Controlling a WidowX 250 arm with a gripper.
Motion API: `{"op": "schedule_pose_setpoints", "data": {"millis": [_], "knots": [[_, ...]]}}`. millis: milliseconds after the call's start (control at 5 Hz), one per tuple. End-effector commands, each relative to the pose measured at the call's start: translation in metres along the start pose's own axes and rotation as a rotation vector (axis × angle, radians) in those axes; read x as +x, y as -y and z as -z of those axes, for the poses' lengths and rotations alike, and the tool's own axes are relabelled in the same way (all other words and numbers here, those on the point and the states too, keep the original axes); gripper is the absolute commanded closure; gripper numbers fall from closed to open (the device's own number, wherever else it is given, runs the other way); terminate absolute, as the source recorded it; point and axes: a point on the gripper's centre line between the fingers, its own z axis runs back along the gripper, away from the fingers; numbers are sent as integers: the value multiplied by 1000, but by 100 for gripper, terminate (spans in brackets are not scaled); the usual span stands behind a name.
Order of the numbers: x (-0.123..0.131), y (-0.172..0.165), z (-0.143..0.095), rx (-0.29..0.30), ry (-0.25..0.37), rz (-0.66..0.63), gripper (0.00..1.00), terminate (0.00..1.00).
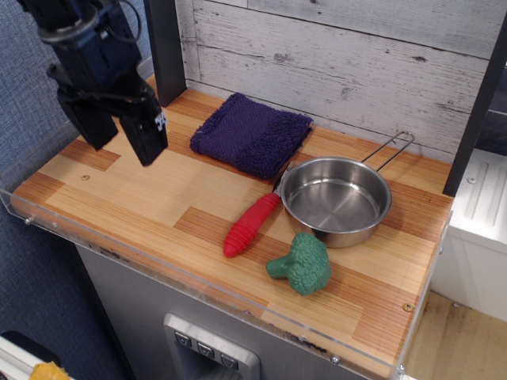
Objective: Place the fork on the far edge of the table.
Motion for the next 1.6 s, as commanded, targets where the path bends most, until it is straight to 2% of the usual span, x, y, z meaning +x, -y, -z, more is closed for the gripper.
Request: {"op": "schedule_pose_setpoints", "data": {"millis": [0,200,400,600,800,1000,1400], "knots": [[23,28,19,25,16,21,0,0],[25,41,27,58,-16,-40,0,0],[16,51,44,31,-42,-63,0,0],[7,48,55,29,-57,-68,0,0],[6,52,75,-77,-20,-74,0,0],[11,58,89,-113,-24,-89,0,0],[28,78,102,-135,-22,-53,0,0]]}}
